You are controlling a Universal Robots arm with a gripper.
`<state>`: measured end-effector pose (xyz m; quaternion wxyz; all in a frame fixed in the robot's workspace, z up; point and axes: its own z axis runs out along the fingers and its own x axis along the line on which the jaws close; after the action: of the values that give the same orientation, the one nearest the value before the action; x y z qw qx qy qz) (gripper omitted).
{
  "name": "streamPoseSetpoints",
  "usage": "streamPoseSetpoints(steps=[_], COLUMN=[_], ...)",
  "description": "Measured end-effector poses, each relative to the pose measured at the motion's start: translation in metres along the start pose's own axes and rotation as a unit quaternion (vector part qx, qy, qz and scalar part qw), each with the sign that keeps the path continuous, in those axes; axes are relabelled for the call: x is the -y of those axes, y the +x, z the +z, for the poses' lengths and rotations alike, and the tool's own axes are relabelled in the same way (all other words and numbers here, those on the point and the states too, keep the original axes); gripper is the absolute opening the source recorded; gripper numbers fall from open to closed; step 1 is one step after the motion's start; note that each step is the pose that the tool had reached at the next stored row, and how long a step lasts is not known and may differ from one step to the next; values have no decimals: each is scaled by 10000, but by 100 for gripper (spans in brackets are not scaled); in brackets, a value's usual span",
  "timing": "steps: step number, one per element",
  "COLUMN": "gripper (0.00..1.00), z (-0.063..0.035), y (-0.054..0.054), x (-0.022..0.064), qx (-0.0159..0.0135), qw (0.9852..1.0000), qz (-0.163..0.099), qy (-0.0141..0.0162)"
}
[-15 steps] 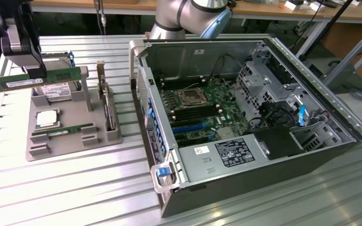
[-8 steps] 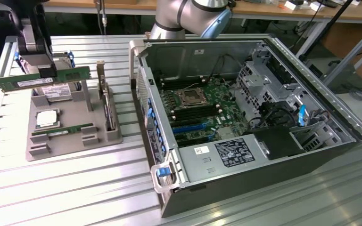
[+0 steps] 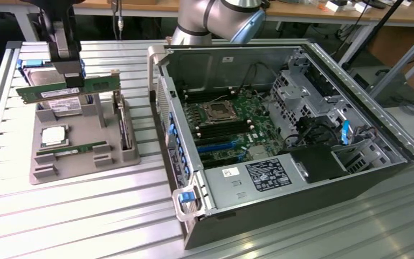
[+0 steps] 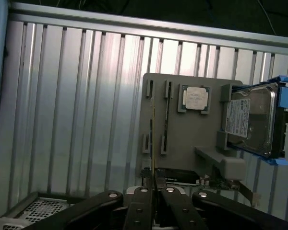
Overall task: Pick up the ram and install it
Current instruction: 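Pick up the ram and move it above insertion slot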
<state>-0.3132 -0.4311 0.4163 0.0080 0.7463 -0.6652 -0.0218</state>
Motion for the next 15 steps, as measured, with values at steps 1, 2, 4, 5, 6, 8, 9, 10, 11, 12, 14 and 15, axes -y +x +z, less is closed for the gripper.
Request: streamPoseSetpoints(steps=[1, 2, 4, 5, 6, 8, 9, 10, 11, 12, 14, 15], gripper=[13, 13, 13, 13, 13, 13, 13, 13, 13, 13, 13, 13], z=[-2, -3, -5, -7, -8, -9, -10, -11, -11, -13, -15, -15], y=[4, 8, 16, 19, 22, 26, 29, 30, 32, 35, 41, 43], x=[35, 73, 138, 171, 193, 229, 247, 263, 278, 307, 353, 377], qx=[0, 0, 0, 0, 0, 0, 0, 0, 0, 0, 0, 0], qw=[10000, 10000, 10000, 10000, 10000, 10000, 10000, 10000, 10000, 10000, 10000, 10000], qz=[0, 0, 0, 0, 0, 0, 0, 0, 0, 0, 0, 0], qy=[0, 0, 0, 0, 0, 0, 0, 0, 0, 0, 0, 0])
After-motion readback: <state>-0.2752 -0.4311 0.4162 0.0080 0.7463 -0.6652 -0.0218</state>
